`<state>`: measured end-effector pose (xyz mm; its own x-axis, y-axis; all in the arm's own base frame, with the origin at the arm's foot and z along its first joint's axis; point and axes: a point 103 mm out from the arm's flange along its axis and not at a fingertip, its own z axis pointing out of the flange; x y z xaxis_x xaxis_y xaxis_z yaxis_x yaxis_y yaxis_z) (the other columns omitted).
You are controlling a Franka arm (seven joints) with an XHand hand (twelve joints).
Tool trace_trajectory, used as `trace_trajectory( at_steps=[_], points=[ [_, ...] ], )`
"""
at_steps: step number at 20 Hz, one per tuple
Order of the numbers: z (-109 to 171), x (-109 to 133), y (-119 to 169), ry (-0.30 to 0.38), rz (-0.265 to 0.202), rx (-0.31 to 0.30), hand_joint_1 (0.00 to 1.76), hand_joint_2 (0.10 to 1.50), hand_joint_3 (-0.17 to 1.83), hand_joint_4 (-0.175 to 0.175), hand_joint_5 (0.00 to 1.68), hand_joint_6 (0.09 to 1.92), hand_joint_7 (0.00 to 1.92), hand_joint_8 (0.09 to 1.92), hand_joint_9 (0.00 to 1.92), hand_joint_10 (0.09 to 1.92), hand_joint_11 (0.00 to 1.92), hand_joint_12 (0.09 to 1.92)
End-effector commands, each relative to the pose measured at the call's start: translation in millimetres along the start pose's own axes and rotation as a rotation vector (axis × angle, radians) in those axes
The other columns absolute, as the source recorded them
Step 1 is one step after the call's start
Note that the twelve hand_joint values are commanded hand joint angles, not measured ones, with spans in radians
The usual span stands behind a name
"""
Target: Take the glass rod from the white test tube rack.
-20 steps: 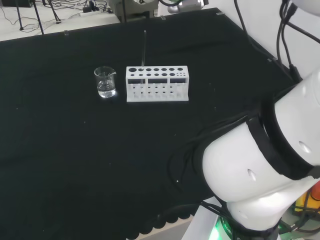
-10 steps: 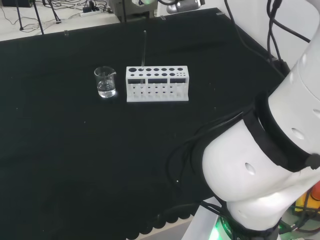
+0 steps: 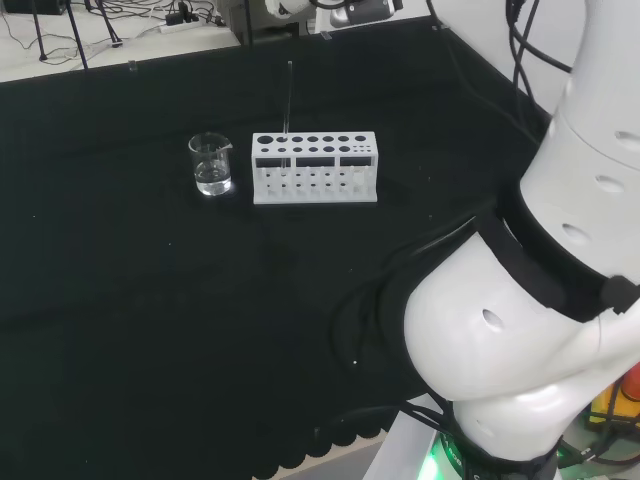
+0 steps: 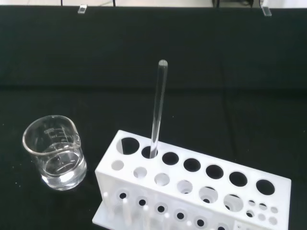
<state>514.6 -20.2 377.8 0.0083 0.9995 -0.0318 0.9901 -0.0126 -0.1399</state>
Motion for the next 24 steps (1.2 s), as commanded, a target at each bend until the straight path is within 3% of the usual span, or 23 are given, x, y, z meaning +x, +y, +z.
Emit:
trace_trajectory(
  at_steps=[1, 14, 24],
  points=[
    [9.9, -3.9, 15.8, 0.006, -0.007, 0.015, 0.43, 1.0, 0.45, -0.129, 0.09, 0.09, 0.0, 0.79, 0.07, 0.89, 0.0, 1.28],
    [47.7, 14.7, 25.7, 0.014, -0.036, 0.028, 0.42, 1.02, 0.45, -0.132, 0.13, 0.09, 0.05, 0.82, 0.23, 0.9, 0.0, 1.38],
    [71.4, 12.4, 35.8, 0.031, -0.043, 0.058, 0.41, 1.03, 0.45, -0.134, 0.14, 0.09, 0.11, 0.84, 0.32, 0.91, 0.0, 1.4]
  ],
)
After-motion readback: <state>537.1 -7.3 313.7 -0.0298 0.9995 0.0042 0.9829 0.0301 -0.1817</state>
